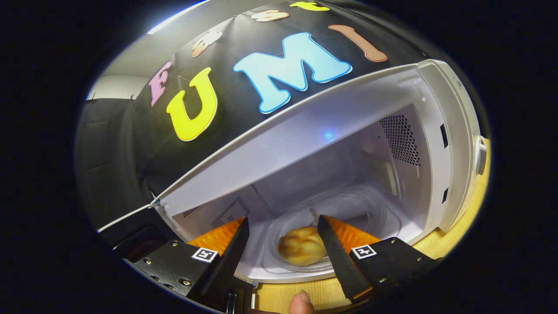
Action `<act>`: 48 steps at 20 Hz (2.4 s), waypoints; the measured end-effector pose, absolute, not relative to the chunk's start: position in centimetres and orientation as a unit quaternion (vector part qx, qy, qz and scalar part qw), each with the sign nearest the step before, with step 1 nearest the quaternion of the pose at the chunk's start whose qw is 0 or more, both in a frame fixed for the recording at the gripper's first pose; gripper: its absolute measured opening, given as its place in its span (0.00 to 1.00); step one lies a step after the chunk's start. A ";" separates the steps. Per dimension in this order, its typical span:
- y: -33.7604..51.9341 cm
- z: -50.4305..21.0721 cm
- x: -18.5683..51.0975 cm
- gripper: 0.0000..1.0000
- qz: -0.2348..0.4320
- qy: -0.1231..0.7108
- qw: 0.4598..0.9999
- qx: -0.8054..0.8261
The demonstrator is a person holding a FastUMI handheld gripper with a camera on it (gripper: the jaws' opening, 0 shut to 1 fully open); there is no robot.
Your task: Open the microwave, put the food inside, and close the microwave door.
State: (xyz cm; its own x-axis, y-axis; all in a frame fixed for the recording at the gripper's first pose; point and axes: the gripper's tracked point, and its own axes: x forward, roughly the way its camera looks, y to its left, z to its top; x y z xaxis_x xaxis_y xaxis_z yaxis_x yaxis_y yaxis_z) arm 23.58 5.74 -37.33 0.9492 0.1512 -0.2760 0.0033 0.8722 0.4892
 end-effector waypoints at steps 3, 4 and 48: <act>6.7 -35.1 21.4 0.96 0.062 0.160 0.953 0.249; 6.8 -34.1 20.5 0.96 0.070 0.159 0.955 0.241; 24.5 -34.3 -11.0 0.03 0.363 0.124 0.923 -0.008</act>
State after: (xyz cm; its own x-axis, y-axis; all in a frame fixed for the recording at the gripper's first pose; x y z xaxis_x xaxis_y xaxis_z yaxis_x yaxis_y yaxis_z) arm -11.02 24.55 -34.25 0.7056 0.6688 -0.2342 -0.6728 0.7360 0.0748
